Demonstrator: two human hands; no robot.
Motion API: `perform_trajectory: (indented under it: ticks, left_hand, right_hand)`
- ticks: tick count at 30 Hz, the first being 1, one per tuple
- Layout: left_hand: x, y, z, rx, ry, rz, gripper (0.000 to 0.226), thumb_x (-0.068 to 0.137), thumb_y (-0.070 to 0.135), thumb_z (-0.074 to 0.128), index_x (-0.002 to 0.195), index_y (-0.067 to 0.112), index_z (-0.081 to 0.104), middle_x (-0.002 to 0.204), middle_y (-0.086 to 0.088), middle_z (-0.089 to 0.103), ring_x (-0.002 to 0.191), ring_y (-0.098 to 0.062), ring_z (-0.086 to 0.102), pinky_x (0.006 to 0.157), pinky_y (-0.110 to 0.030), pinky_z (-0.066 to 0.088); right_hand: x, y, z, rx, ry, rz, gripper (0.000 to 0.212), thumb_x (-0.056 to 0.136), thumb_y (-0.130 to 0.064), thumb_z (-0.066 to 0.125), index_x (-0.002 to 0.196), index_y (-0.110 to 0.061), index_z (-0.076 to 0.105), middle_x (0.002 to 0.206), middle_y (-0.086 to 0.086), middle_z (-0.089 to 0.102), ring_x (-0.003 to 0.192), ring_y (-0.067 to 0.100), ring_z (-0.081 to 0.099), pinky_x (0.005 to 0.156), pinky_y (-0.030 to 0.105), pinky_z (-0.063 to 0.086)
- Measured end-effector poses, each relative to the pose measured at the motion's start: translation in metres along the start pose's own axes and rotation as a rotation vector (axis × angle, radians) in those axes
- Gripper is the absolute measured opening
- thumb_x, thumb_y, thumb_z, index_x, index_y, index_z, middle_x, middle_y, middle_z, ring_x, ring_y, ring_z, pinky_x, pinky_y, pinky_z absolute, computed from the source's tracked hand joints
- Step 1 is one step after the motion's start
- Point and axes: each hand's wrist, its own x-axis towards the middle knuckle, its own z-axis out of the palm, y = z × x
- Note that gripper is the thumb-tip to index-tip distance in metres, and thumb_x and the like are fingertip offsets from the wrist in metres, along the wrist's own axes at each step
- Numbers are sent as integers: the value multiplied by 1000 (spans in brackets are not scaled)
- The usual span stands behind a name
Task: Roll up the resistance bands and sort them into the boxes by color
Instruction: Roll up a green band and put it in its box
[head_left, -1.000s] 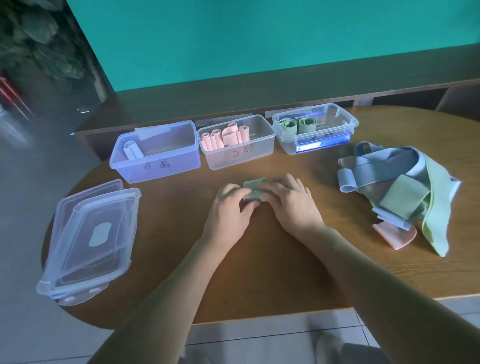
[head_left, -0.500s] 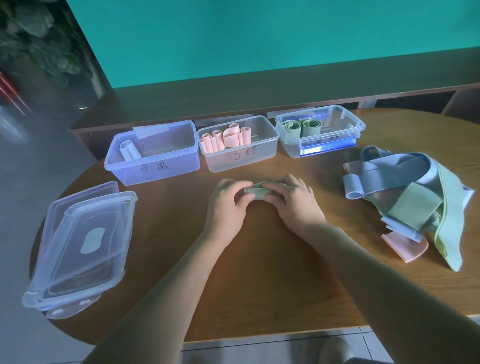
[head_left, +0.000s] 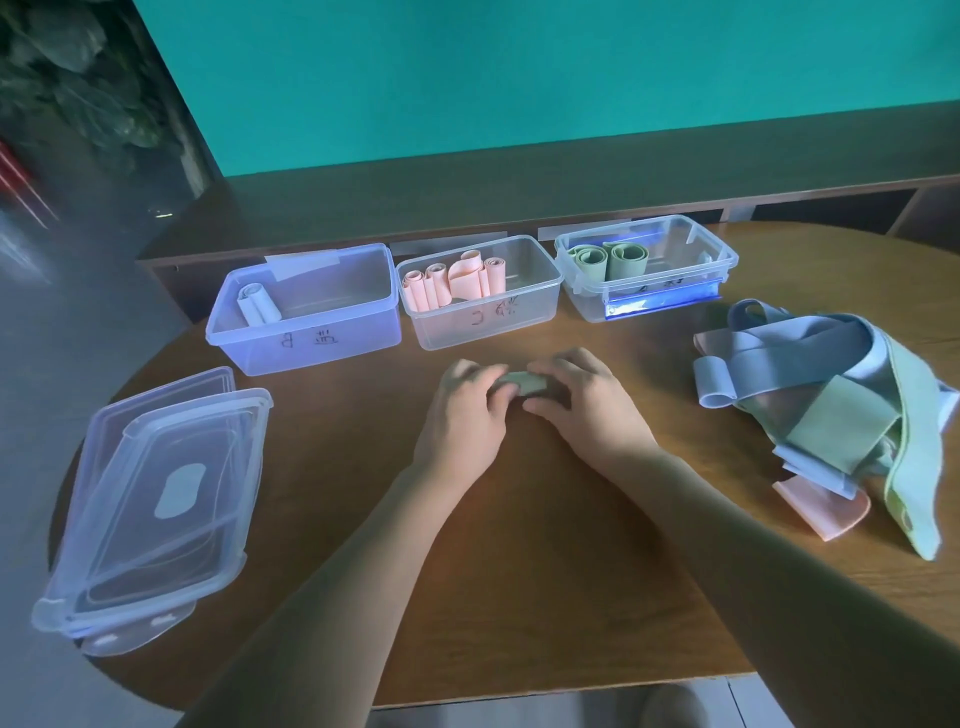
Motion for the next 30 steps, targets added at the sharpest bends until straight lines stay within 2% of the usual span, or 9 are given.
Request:
perform_trajectory:
  ticks: [4,8,10,15,19,22,26,28,30]
  left_hand:
    - [10,-5,7,12,20,13,26,99,21,62,120,10,72,111,-11,61,105,-27,59,95,-35,47]
    - [15,-7,7,-6,60,183,25,94,5,66,116,14,75,112,-3,69,104,-23,59,95,-20,41]
    - [19,-7,7,1,57,213,26,94,7,67,117,17,75,114,0,71,106,-22,59,96,-24,42]
    - [27,-5,8,25,-79,136,45,87,25,77,130,17,67,128,2,67,120,-21,52,104,-33,39]
    - [36,-7,8,1,-95,112,36,88,20,76,123,17,70,119,0,71,113,-24,56,97,-31,40]
    - [41,-5,10,20,-126,98,27,92,21,71,119,16,69,112,-2,70,107,-24,55,91,-33,41]
    - [40,-2,7,-42,-181,58,28,97,28,65,123,16,67,112,-1,66,106,-18,53,90,-31,41]
    - [39,-1,0,-132,-205,-2,29,97,30,65,124,19,68,110,3,65,101,-13,55,89,-29,44]
    - [39,-1,-4,-206,-229,-69,30,97,33,65,125,23,69,110,7,67,100,-12,60,91,-29,48]
  right_hand:
    - [11,7,4,-38,13,16,33,95,-27,68,127,-20,67,118,2,61,109,26,54,99,45,46]
    - [18,12,6,-35,0,14,31,97,-27,65,127,-22,68,115,3,61,105,26,52,98,45,44]
    - [21,16,7,-27,-5,22,31,99,-28,62,128,-22,67,115,2,60,106,26,51,100,44,43]
    - [32,19,9,-84,-31,57,33,105,-39,47,130,-28,66,120,0,57,107,23,45,102,40,40]
    - [38,19,10,-102,-65,75,36,106,-41,41,133,-31,63,124,-2,55,112,22,45,104,39,39]
    - [40,20,7,-27,-50,73,34,105,-39,46,132,-29,63,120,-4,58,110,19,52,98,34,41]
    - [37,21,-5,167,-56,101,35,94,-40,67,127,-29,66,106,-10,59,90,2,57,75,7,38]
    - [35,20,-9,230,-55,105,37,90,-39,72,126,-30,67,107,-10,62,92,4,59,77,7,41]
    - [31,19,-11,298,-51,112,42,87,-37,77,127,-31,66,111,-9,65,98,7,62,84,14,47]
